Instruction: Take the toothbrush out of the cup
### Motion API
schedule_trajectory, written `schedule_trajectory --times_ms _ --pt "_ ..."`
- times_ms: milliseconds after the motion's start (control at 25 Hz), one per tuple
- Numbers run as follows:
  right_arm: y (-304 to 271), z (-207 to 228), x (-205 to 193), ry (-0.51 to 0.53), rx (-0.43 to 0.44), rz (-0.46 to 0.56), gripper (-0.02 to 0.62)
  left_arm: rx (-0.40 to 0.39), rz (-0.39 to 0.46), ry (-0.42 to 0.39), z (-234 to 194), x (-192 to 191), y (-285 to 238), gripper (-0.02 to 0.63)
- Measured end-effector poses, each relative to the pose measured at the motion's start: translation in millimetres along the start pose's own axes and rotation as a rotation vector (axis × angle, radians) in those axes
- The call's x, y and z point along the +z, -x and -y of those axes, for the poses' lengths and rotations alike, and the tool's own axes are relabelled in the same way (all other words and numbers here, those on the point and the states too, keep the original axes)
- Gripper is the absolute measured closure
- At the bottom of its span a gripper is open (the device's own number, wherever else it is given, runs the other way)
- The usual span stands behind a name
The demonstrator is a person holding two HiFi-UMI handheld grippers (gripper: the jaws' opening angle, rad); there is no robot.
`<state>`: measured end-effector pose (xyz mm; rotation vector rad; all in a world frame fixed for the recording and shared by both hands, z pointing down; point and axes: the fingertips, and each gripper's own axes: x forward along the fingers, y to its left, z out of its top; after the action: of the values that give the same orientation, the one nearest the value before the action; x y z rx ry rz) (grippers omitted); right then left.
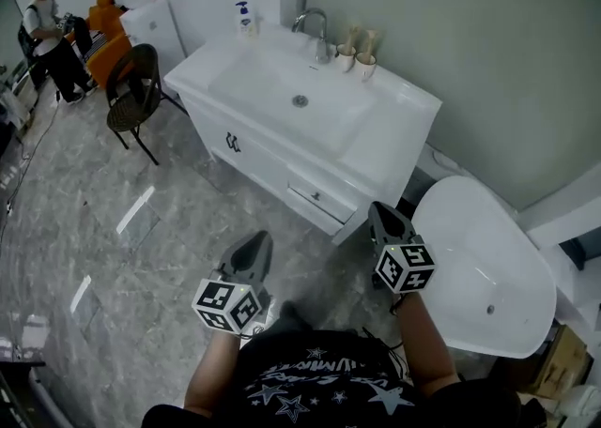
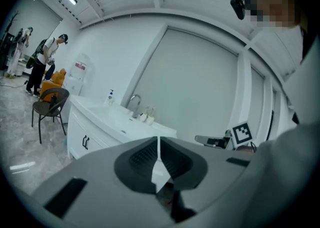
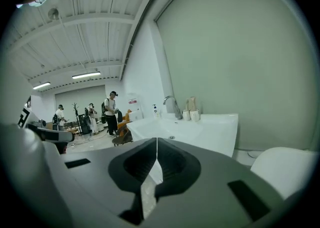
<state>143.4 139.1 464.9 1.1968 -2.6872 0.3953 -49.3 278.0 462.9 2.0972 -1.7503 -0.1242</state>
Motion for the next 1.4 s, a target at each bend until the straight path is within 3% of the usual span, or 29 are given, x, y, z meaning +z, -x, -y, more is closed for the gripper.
schedule_trajectory --times_ms 240,400,920,1400 --pt "-16.7 2.9 -1.0 -0.019 -0.081 -0.002 0.581 -0.094 -0.026 -0.019 -19.8 12.9 -26.3 0.578" --pt "-31.4 -2.8 -1.7 -0.012 -0.095 -0.022 0.581 -0.115 -0.042 -0.010 -37.6 19.7 -39.3 0.578" --pt "-105.5 29.5 7.5 -0.027 -0.100 -0.031 0.580 -0.114 -0.063 -0.029 -74.0 40.4 -106.1 0.578" --pt "-198.3 96.1 44.4 -0.069 -0.077 -0.014 0.581 -0.100 -0.095 -0.033 -88.3 71.4 -207.5 0.578"
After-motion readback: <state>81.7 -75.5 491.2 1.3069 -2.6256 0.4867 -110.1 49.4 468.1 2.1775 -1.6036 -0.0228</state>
